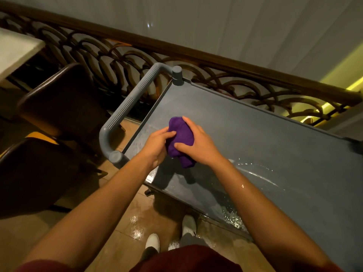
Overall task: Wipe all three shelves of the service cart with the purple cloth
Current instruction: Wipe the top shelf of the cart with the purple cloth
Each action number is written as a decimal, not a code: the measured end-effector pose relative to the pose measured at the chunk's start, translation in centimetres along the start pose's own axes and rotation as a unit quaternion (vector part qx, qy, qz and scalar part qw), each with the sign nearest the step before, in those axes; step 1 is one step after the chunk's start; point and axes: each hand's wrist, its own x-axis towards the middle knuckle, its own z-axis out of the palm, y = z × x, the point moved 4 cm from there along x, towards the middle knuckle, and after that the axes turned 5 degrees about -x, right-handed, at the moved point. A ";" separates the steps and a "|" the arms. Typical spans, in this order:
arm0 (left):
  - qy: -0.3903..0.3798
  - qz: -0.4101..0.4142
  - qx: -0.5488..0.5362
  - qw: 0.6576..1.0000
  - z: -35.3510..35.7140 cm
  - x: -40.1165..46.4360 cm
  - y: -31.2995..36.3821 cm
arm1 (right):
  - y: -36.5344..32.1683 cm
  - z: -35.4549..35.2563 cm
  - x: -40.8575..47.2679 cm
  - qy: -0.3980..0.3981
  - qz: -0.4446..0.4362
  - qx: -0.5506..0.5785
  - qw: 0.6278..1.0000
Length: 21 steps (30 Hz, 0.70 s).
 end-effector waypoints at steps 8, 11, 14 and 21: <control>0.027 0.203 0.515 0.832 -7.3 -0.2 0.0 | 2.4 0.6 -2.5 0.175 0.135 0.022 0.975; 0.005 0.236 0.659 0.714 -9.6 0.0 -1.3 | 3.7 0.7 -4.2 0.245 0.164 0.016 0.955; 0.004 0.194 0.731 0.654 -10.2 0.5 -3.0 | 3.6 1.5 -4.9 0.254 0.180 -0.004 0.950; -0.043 0.133 0.743 0.654 -10.9 1.4 -4.1 | -0.3 6.5 -1.3 0.218 0.149 -0.020 0.964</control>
